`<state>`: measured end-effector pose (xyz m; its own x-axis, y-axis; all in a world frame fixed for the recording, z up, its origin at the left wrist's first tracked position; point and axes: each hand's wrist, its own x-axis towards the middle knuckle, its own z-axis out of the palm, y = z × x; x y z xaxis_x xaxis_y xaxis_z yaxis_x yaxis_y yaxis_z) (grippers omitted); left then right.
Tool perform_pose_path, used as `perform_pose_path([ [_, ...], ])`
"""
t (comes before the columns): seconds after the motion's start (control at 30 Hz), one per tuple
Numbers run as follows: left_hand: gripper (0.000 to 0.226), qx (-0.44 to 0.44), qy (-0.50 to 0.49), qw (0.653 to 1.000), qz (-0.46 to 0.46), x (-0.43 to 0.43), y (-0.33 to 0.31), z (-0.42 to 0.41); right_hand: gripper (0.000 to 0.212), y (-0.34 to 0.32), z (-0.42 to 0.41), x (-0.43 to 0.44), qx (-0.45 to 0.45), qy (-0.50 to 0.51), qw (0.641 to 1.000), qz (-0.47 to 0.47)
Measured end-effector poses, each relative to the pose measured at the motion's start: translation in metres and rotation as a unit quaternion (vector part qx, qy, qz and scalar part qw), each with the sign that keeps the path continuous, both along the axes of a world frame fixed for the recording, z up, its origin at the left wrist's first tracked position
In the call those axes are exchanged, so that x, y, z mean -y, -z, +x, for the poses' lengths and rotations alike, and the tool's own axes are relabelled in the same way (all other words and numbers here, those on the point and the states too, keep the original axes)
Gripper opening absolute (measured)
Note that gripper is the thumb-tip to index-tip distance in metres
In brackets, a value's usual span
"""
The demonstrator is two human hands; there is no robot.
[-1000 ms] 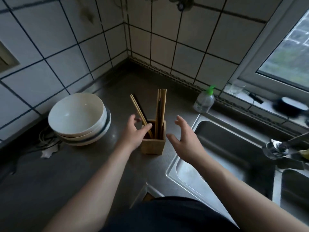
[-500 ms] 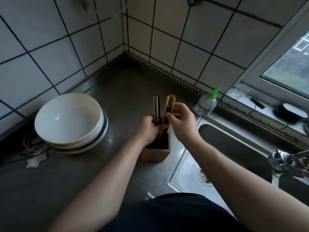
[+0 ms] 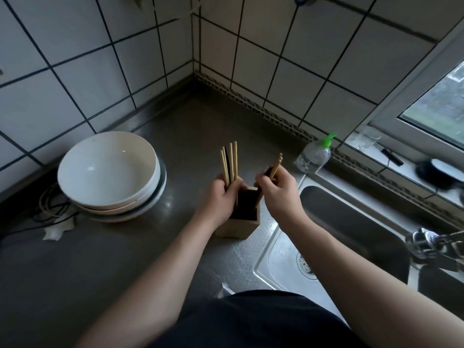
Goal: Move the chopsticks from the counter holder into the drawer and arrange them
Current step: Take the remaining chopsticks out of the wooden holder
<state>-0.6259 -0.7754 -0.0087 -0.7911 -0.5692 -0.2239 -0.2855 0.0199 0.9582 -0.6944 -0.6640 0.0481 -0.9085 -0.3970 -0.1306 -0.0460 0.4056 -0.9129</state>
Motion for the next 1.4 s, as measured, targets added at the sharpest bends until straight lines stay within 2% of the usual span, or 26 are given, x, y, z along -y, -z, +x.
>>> perform_pose_path([
  [0.1, 0.029, -0.028, -0.016, 0.999, -0.013, -0.002, -0.001, 0.005, 0.03, 0.005, 0.005, -0.004, 0.03, 0.001, 0.999, -0.012],
  [0.23, 0.021, -0.055, -0.035, 0.998, -0.026, -0.004, -0.006, 0.008, 0.041, 0.008, 0.011, -0.006, 0.065, 0.015, 0.997, -0.043],
  [0.43, 0.019, -0.11, -0.056, 0.992, -0.019, -0.008, -0.022, 0.008, 0.043, -0.005, 0.015, -0.006, 0.066, 0.046, 0.989, -0.126],
  [0.53, 0.02, -0.144, -0.063, 0.987, -0.018, -0.006, -0.038, 0.01, 0.039, -0.02, 0.016, -0.007, 0.081, 0.06, 0.976, -0.19],
  [0.67, 0.019, -0.172, -0.058, 0.983, -0.023, -0.004, -0.059, 0.013, 0.035, -0.042, 0.014, -0.02, 0.066, 0.076, 0.967, -0.232],
  [0.77, 0.019, -0.197, -0.051, 0.979, -0.028, -0.006, -0.076, 0.016, 0.035, -0.059, 0.015, -0.036, 0.058, 0.086, 0.952, -0.288],
  [1.0, 0.019, -0.264, -0.017, 0.963, -0.049, -0.029, -0.113, 0.031, 0.034, -0.094, 0.03, -0.084, 0.049, 0.117, 0.89, -0.437],
  [1.17, 0.02, -0.29, 0.021, 0.955, -0.058, -0.069, -0.128, 0.043, 0.034, -0.116, 0.06, -0.139, -0.006, 0.143, 0.87, -0.472],
  [1.4, 0.02, -0.292, 0.119, 0.949, -0.004, -0.167, -0.124, 0.073, 0.038, -0.114, 0.135, -0.249, -0.068, 0.201, 0.871, -0.443],
])
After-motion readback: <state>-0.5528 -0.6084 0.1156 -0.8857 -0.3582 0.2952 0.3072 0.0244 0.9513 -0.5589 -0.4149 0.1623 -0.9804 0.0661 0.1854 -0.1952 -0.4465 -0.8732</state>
